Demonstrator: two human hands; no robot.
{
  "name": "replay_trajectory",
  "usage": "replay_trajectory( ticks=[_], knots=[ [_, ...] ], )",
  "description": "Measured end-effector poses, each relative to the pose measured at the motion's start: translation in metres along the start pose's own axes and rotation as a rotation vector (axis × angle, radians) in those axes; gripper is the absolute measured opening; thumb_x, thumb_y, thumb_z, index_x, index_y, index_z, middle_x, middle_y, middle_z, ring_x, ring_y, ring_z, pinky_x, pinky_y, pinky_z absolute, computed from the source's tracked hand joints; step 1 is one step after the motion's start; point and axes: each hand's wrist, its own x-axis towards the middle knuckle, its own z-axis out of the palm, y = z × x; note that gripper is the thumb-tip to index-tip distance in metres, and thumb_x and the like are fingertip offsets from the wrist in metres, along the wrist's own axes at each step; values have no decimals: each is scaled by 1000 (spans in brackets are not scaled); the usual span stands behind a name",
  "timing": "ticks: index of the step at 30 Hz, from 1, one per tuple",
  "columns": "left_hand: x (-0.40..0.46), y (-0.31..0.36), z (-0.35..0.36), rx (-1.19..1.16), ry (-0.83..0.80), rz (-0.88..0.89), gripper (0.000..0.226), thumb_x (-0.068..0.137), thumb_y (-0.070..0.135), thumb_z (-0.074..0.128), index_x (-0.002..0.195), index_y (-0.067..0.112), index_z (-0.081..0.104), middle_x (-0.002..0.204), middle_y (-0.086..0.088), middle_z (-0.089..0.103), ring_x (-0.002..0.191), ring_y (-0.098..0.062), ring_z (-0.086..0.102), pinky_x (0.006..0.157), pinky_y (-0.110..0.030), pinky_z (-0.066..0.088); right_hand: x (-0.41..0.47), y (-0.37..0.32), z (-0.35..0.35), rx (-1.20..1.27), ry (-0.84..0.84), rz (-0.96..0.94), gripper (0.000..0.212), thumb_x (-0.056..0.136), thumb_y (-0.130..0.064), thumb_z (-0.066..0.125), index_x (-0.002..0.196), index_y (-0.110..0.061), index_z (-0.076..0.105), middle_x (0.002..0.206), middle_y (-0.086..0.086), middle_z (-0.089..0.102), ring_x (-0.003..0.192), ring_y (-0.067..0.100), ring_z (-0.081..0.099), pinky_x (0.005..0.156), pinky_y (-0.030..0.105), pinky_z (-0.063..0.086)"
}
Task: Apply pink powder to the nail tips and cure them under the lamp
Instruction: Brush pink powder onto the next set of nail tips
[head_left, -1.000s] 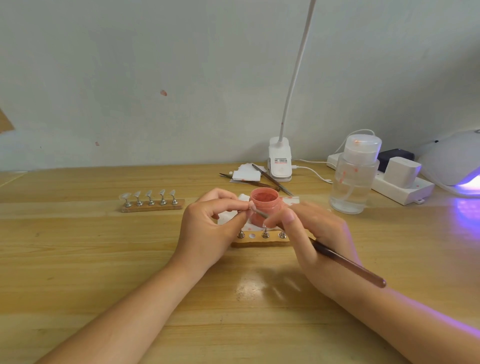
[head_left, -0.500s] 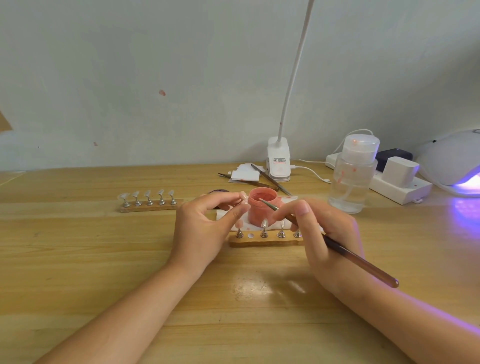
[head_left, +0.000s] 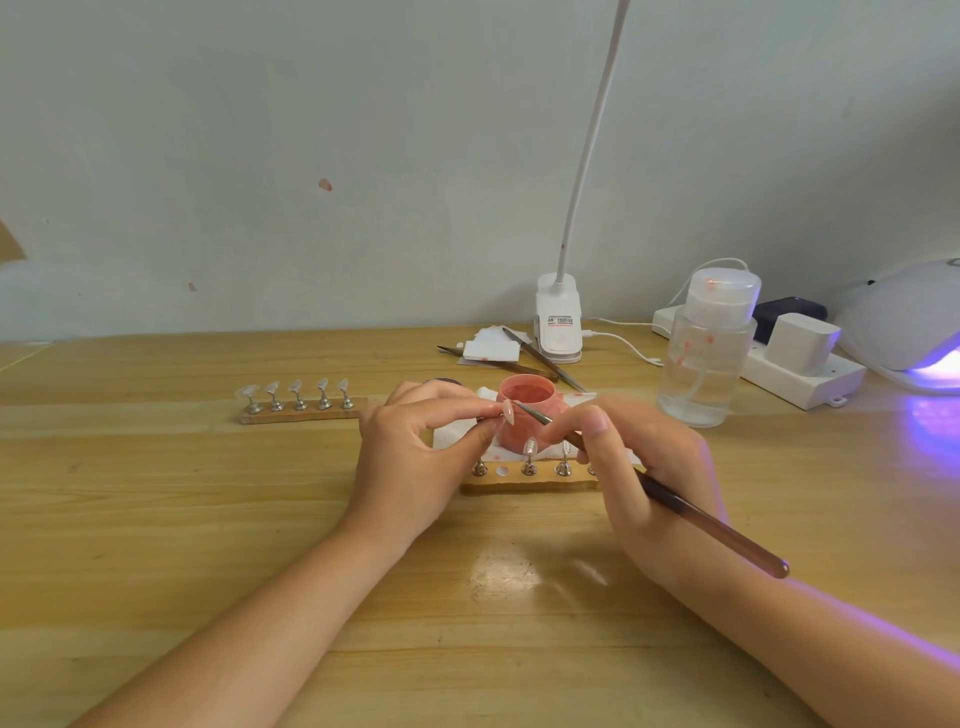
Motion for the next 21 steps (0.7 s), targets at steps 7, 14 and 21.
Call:
replay_trajectory(
  ticks=[7,14,21],
  knots=[
    [0,3,0,-14,-7,-34,25,72,14,75,86,32,67,79,13,64,92,-15,56,91,-58,35,0,4,0,-80,-53,-50,38,93,-31,40,73,-18,70,68,-12,64,66,5,59,62,29,45],
    [0,4,-1,-12,-19,-34,18,68,22,68,82,32,70,78,14,63,90,-14,55,90,-58,35,0,4,2,-119,-36,-92,40,94,-30,39,78,-15,72,72,-9,66,68,10,59,63,31,44],
    [0,3,0,-13,-9,-27,20,69,21,70,85,32,67,79,14,64,90,-16,56,90,-58,36,0,2,3,-84,-30,-63,39,94,-30,38,77,-15,70,74,-12,66,71,5,59,66,28,45]
  ],
)
